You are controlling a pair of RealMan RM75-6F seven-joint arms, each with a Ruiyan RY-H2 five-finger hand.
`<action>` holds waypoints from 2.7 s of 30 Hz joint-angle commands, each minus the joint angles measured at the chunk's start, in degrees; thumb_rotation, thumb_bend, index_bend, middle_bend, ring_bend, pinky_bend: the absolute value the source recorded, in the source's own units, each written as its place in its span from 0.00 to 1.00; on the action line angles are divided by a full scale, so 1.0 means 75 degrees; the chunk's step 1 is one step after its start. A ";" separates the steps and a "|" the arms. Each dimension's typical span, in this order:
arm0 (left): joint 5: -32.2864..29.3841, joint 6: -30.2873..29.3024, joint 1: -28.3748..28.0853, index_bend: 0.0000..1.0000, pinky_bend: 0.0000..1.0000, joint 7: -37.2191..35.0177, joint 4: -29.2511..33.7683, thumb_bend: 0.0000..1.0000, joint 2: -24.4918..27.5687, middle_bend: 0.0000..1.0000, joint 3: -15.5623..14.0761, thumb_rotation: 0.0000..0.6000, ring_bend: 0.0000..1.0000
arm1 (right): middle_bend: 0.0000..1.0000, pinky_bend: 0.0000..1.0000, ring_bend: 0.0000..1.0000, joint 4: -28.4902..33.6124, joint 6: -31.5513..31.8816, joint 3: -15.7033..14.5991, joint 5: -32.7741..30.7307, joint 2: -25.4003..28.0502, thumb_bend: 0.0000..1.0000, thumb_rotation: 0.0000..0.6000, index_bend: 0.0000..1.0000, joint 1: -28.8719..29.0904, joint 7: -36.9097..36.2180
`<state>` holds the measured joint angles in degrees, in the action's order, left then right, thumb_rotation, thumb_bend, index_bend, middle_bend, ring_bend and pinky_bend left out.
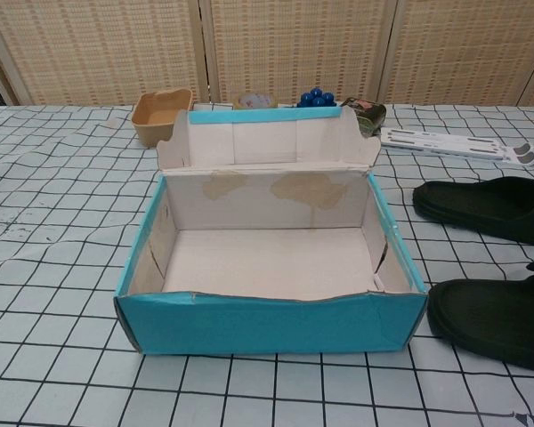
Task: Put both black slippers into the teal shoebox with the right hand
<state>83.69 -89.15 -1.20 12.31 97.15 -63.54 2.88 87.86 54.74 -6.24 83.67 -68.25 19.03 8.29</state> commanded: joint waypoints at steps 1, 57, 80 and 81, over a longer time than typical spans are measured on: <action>-0.0001 0.0015 -0.0005 0.35 0.48 -0.0005 0.0008 0.49 0.0004 0.22 -0.0003 1.00 0.24 | 0.20 0.08 0.08 -0.0306 0.0444 0.0100 0.0116 -0.0268 0.00 1.00 0.18 -0.0198 -0.0048; -0.0069 0.0125 -0.0050 0.35 0.48 0.0025 -0.0001 0.49 -0.0008 0.22 -0.0007 1.00 0.24 | 0.58 0.52 0.52 0.4081 0.1031 0.1811 0.0468 0.0641 0.02 1.00 0.69 0.0936 0.2508; -0.0074 0.0117 -0.0045 0.35 0.48 -0.0221 -0.0052 0.49 0.0057 0.22 0.0015 1.00 0.24 | 0.58 0.52 0.52 0.2277 0.0067 0.2391 -0.3254 -0.2787 0.02 1.00 0.69 0.3322 0.4061; -0.0071 0.0120 -0.0047 0.35 0.48 -0.0223 -0.0049 0.49 0.0057 0.22 0.0014 1.00 0.24 | 0.58 0.52 0.52 0.2150 0.0044 0.2375 -0.3293 -0.2898 0.02 1.00 0.69 0.3375 0.4009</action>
<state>83.16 -88.25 -1.55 10.63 96.79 -63.12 2.98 105.39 55.10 11.97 59.65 -88.65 43.47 38.44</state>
